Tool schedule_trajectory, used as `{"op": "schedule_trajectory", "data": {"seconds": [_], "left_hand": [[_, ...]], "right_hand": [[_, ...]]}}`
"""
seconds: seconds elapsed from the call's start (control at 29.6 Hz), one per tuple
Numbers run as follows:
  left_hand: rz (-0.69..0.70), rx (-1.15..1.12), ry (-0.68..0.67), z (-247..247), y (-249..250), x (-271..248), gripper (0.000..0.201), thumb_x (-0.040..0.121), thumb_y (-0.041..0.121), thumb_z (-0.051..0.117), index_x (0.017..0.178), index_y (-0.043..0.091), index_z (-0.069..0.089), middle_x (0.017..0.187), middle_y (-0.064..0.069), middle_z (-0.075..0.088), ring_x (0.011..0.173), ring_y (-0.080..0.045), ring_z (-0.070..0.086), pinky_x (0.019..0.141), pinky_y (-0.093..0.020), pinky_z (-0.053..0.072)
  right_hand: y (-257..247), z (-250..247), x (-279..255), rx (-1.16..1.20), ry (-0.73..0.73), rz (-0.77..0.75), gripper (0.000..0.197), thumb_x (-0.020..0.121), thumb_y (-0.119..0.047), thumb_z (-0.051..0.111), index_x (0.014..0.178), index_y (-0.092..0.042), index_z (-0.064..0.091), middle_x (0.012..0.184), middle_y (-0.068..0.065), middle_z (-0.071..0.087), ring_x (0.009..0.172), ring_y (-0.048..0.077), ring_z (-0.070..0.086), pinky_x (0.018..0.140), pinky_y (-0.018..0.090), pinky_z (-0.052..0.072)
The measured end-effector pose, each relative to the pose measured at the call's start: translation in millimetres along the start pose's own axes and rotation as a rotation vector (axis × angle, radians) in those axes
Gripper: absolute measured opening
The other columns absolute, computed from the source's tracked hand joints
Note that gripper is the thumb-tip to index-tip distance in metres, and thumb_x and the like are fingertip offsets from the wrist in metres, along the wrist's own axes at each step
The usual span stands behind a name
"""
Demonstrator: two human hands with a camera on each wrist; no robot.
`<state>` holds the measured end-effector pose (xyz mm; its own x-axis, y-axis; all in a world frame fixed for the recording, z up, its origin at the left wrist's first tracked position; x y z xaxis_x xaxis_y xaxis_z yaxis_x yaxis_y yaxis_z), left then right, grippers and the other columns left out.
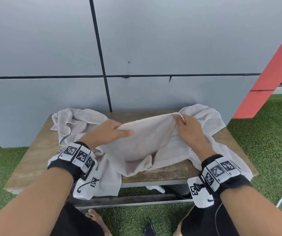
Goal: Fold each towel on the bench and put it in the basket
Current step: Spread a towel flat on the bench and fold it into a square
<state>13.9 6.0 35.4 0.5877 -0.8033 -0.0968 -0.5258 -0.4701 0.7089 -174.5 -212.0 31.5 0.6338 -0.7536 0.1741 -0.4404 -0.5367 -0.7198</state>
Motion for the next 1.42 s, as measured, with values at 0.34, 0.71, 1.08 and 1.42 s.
{"op": "schedule_trajectory", "data": {"seconds": [0.34,0.71,1.08,1.42], "left_hand": [[0.205,-0.093,-0.169,32.4,51.3,28.8,0.02,0.091,0.032,0.071,0.084,0.014,0.066,0.068,0.01,0.057,0.059,-0.001,0.045,0.058,-0.017,0.033],[-0.07,0.116,0.207,4.8,-6.0,40.6,0.026,0.097,0.028,0.059,0.082,0.007,0.056,0.071,0.003,0.053,0.069,-0.017,0.052,0.059,-0.027,0.04],[0.091,-0.043,0.436,6.1,24.3,50.5,0.015,0.082,0.009,0.068,0.072,0.02,0.069,0.064,0.009,0.065,0.057,-0.002,0.053,0.056,-0.017,0.041],[0.024,0.059,0.008,48.5,2.3,47.2,0.057,0.073,0.028,0.078,0.12,0.049,0.055,0.121,0.005,0.054,0.117,-0.02,0.05,0.096,-0.038,0.045]], "right_hand": [[-24.5,36.5,0.6,-0.045,-0.09,-0.405,0.022,0.086,-0.03,0.045,0.093,-0.018,0.063,0.091,-0.004,0.065,0.092,0.022,0.058,0.085,0.041,0.043],[18.5,20.4,18.4,0.053,-0.01,0.007,0.029,0.096,-0.025,0.054,0.073,-0.013,0.042,0.065,-0.004,0.043,0.062,0.017,0.04,0.059,0.034,0.033],[9.8,39.8,13.2,0.058,-0.338,-0.222,0.03,0.087,-0.031,0.074,0.067,-0.02,0.055,0.062,-0.005,0.056,0.059,0.012,0.048,0.059,0.029,0.038],[13.2,33.8,11.3,0.025,-0.319,-0.248,0.042,0.092,-0.031,0.068,0.062,-0.018,0.042,0.051,-0.011,0.041,0.05,0.006,0.034,0.051,0.024,0.026]]}}
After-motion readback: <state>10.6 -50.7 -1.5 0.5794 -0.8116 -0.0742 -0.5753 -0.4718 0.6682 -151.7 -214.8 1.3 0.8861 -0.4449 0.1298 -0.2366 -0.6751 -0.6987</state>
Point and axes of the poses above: each hand's wrist, its own x-axis towards the middle knuckle, its own z-axis out of the palm, y = z × x, the point moved 4 cm from there along x, towards the middle knuckle
